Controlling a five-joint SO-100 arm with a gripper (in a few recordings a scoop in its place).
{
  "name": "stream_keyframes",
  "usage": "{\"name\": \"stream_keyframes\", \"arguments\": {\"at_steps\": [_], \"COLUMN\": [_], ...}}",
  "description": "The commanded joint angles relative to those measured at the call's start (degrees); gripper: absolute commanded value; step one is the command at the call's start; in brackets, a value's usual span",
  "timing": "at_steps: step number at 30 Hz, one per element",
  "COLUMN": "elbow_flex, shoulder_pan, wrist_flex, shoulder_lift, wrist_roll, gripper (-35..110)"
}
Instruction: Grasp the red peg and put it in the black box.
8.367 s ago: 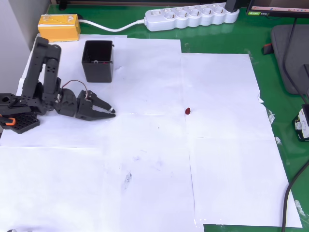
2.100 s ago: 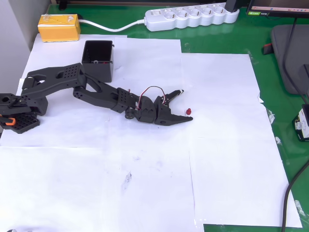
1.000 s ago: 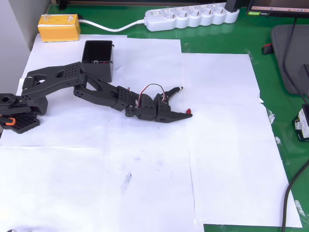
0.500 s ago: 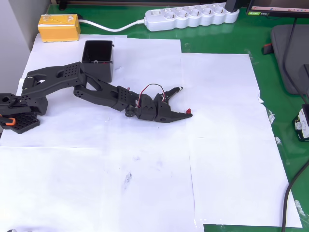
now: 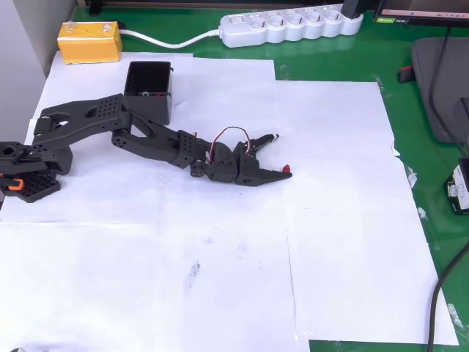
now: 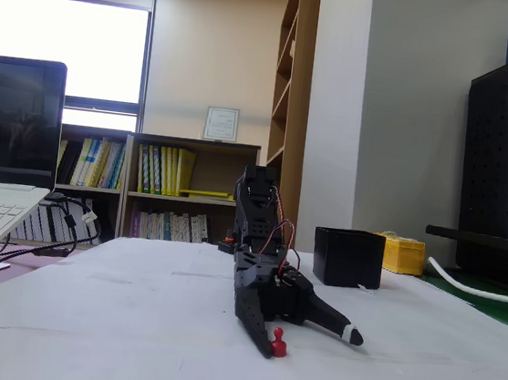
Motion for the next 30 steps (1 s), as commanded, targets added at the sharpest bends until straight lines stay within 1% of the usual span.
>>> {"name": "stream_keyframes", "arguments": {"at_steps": [1, 5, 6, 7, 12, 26, 27, 28, 29, 30], "elbow_flex": [1.1, 1.3, 1.3, 1.5, 2.7, 2.6, 2.6, 2.8, 3.0, 2.8], "shoulder_pan": [-0.6, -0.6, -0.5, -0.3, 0.1, 0.2, 0.2, 0.3, 0.5, 0.8], "wrist_flex": [1.3, 1.4, 1.4, 1.4, 2.8, 2.3, 2.3, 2.3, 2.6, 2.7], "shoulder_lift": [-1.1, -1.1, -1.0, -1.0, -1.0, -0.9, -0.9, -0.9, -0.9, -0.9], "wrist_roll": [-1.3, -1.6, -1.1, -0.2, -0.1, -0.2, -0.2, -0.3, -0.4, -0.5], "gripper": [35, 21, 2, 1, 0, 0, 1, 6, 15, 19]}}
